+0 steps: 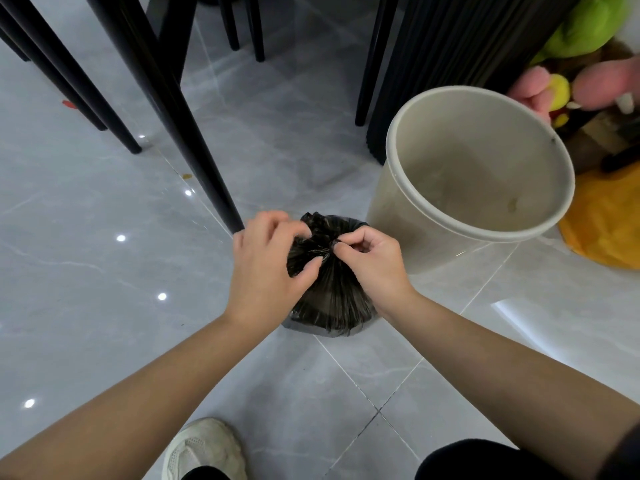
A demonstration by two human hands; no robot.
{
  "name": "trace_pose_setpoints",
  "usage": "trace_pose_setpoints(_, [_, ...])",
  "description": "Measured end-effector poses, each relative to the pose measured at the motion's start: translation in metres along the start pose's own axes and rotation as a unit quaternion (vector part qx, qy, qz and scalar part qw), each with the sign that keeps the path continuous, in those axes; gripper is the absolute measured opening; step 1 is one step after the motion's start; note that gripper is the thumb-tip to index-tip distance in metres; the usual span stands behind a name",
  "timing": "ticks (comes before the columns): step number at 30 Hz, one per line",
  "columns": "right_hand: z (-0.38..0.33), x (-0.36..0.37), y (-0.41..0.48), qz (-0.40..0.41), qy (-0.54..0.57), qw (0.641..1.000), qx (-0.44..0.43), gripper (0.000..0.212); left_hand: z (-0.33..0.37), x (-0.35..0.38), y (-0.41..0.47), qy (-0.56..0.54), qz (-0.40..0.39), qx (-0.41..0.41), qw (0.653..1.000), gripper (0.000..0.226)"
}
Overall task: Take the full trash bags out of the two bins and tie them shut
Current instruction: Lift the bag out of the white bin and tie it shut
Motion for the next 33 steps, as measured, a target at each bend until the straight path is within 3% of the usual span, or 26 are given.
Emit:
trace_pose_setpoints(3, [0.002,0.002,-0.003,0.018,0.004,1.000,0.007,0.018,-0.007,0.023,-0.003,-0.008,-0.056,-0.029,0.998,0.008])
trace_pose_setpoints(14, [-0.001,0.012,-0.007,-0.013,0.004,1.000,-0.014,0.022,-0.030,0.057,-0.009,-0.200,-0.109,-0.206,0.952,0.009])
trace_pose_setpoints(20, [0.001,0.015,-0.007,-0.038,-0.014,0.999,-0.010,0.021,-0.032,0.055,0.004,-0.151,-0.114,-0.169,0.967,0.008])
trace_pose_setpoints(28, [0.008,0.031,-0.008,-0.161,0.131,0.975,0.084,0.036,-0.024,0.053,0.012,-0.188,-0.149,-0.114,0.964,0.022])
trace_pose_setpoints(33, [0.012,0.030,-0.009,-0.161,0.140,0.972,0.098,0.035,-0.026,0.053,0.007,-0.181,-0.132,-0.112,0.968,0.021])
Point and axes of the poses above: each hand's wrist, its own y-axis towards the middle knuckle, its own x-axis out of the palm, z = x × y, the point moved 10 cm from there along y, towards the middle knuckle, and after that the axes turned 7 degrees about y, right-handed, at the moved point
